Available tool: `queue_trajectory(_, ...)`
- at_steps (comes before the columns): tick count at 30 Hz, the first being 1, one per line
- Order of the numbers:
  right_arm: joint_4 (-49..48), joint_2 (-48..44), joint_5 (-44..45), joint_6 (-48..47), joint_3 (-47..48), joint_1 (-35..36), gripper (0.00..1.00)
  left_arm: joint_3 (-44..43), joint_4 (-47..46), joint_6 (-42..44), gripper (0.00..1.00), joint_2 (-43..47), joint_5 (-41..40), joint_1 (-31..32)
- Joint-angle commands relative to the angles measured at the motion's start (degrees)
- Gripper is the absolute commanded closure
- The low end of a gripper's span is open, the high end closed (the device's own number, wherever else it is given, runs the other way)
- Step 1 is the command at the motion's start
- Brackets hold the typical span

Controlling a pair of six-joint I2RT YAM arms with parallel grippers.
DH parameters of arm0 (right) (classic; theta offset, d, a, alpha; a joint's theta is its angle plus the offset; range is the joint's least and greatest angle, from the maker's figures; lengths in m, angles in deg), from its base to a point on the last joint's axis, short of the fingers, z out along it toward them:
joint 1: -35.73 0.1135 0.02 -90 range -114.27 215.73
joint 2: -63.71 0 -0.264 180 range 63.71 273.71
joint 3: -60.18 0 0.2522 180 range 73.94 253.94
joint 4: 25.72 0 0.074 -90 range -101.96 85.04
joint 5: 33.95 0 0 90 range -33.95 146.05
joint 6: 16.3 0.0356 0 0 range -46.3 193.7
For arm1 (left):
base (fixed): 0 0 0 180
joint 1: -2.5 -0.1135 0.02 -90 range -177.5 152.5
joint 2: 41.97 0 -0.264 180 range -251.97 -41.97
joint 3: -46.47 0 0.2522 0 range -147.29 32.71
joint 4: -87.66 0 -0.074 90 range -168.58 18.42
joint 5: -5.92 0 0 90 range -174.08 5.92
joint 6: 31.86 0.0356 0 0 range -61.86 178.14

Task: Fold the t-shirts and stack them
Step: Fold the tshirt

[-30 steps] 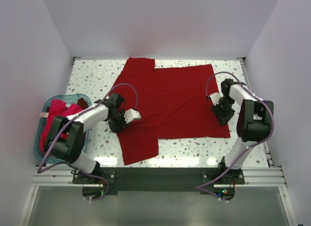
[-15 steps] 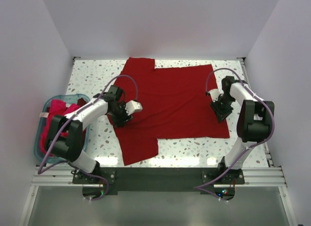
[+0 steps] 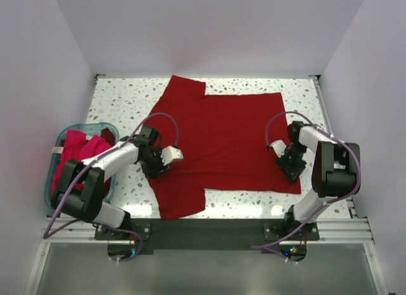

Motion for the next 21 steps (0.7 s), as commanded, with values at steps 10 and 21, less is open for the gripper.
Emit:
queue_trajectory(10, 15.6, 0.4, -22.3, 1.0, 33.4, -2.4, 0.55, -27.3, 18.4, -3.1, 0.37, 0.8, 19.3, -1.2)
queue_trajectory(21, -9.7, 33.1, -21.8, 30.6, 74.7, -2.3, 0.44, -68.8, -6.6, -36.0, 0.16, -31.5, 19.5, -11.0)
